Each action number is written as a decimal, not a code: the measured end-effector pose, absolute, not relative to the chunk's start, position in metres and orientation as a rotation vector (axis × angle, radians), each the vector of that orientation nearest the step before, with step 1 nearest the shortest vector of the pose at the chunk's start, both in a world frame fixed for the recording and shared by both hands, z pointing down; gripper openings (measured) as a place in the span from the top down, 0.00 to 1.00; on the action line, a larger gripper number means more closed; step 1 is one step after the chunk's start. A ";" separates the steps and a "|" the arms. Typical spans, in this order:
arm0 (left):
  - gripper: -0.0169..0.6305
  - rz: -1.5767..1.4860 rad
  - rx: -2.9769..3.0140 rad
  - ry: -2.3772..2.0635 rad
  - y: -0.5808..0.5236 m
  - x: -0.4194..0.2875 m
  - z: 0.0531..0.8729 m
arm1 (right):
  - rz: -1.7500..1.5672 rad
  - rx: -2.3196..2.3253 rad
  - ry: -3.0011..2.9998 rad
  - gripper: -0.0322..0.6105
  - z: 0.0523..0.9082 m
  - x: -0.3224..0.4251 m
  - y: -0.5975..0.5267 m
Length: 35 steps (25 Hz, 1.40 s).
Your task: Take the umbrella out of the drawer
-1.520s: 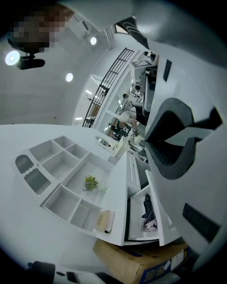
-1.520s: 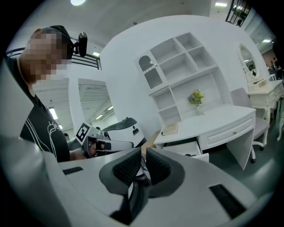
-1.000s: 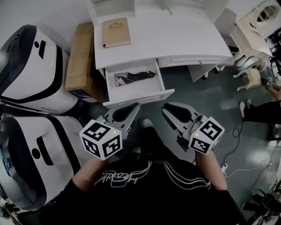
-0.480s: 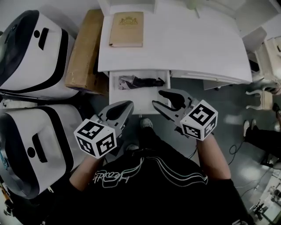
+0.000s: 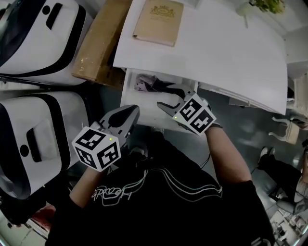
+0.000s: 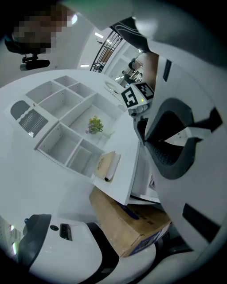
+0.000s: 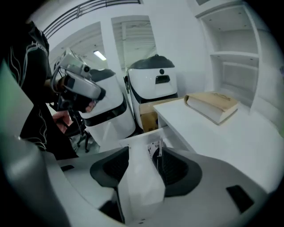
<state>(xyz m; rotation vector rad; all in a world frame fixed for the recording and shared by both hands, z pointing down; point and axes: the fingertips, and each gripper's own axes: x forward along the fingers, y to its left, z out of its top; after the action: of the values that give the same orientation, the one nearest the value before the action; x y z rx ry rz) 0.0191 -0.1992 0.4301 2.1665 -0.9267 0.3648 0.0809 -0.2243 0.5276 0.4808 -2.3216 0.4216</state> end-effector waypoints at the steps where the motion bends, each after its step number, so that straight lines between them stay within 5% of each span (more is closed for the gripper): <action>1: 0.94 0.361 2.155 -0.941 -0.201 0.017 0.433 | 0.404 0.459 -2.292 0.61 0.541 0.080 -0.228; 17: 0.94 0.345 2.031 -1.034 -0.220 -0.017 0.487 | 0.015 0.311 -1.893 0.58 0.708 0.076 -0.274; 35: 0.94 0.400 1.964 -1.105 -0.225 -0.030 0.515 | 0.084 0.226 -1.828 0.58 0.746 0.072 -0.286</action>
<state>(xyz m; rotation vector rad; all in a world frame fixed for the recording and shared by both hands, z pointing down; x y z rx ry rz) -0.0301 -0.2253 0.5145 1.9639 -1.1053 0.4005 0.0723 -0.2865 0.7457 0.2259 -1.8284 0.0836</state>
